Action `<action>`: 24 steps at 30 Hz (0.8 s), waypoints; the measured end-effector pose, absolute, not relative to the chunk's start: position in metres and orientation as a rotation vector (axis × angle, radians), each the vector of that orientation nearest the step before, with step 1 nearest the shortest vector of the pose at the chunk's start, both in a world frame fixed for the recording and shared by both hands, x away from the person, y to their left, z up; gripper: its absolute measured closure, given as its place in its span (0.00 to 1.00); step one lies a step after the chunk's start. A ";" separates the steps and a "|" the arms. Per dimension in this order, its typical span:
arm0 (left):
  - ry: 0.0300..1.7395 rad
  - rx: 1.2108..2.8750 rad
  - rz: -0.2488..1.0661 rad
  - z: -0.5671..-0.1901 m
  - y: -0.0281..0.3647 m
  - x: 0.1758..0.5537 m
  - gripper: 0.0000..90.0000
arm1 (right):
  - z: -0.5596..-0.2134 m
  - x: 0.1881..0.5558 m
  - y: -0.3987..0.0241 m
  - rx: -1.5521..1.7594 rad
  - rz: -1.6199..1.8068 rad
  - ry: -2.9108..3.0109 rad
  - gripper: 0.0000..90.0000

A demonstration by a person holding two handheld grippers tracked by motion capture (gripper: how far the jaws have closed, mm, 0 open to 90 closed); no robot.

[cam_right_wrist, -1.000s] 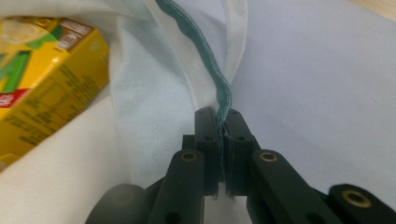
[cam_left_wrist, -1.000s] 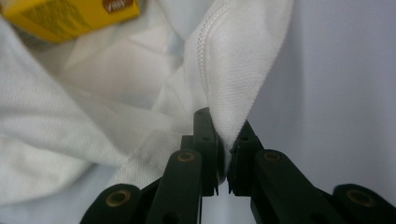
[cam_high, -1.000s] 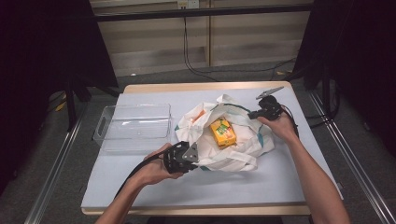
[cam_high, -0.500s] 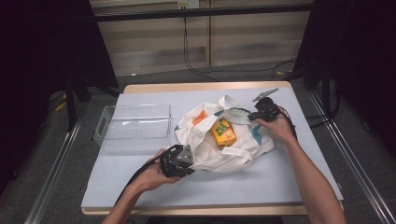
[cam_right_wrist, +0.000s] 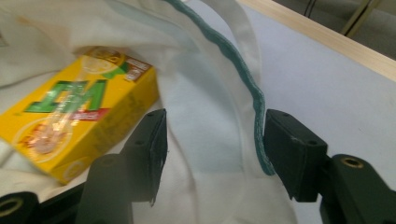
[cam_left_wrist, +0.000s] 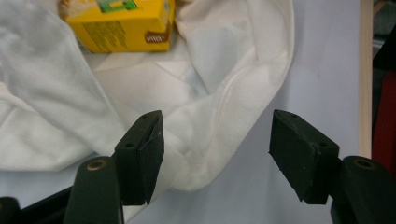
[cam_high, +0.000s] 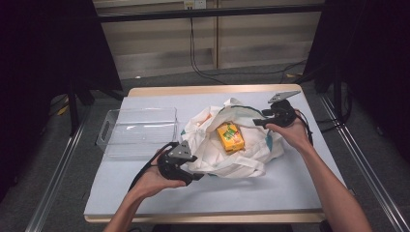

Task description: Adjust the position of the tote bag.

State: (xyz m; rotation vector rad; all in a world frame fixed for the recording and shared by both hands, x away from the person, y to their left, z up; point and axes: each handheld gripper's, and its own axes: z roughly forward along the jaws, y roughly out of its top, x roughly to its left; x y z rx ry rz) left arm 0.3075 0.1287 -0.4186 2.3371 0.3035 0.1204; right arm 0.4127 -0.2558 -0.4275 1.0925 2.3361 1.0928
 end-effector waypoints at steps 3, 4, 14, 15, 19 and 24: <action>0.322 2.299 0.130 -0.410 0.134 0.310 0.37 | -0.423 0.404 -0.257 1.063 1.123 2.332 0.43; 0.328 2.297 0.135 -0.408 0.135 0.311 0.37 | -0.421 0.401 -0.257 1.054 1.132 2.338 0.42; 0.484 2.265 0.196 -0.398 0.130 0.352 0.39 | -0.410 0.375 -0.233 0.882 1.278 2.537 0.50; 0.499 2.259 0.198 -0.397 0.128 0.359 0.37 | -0.409 0.370 -0.226 0.849 1.291 2.570 0.49; 0.555 2.252 0.210 -0.395 0.116 0.378 0.30 | -0.405 0.352 -0.207 0.737 1.320 2.656 0.49; 0.651 2.250 0.244 -0.401 0.099 0.403 0.29 | -0.409 0.342 -0.204 0.705 1.310 2.700 0.51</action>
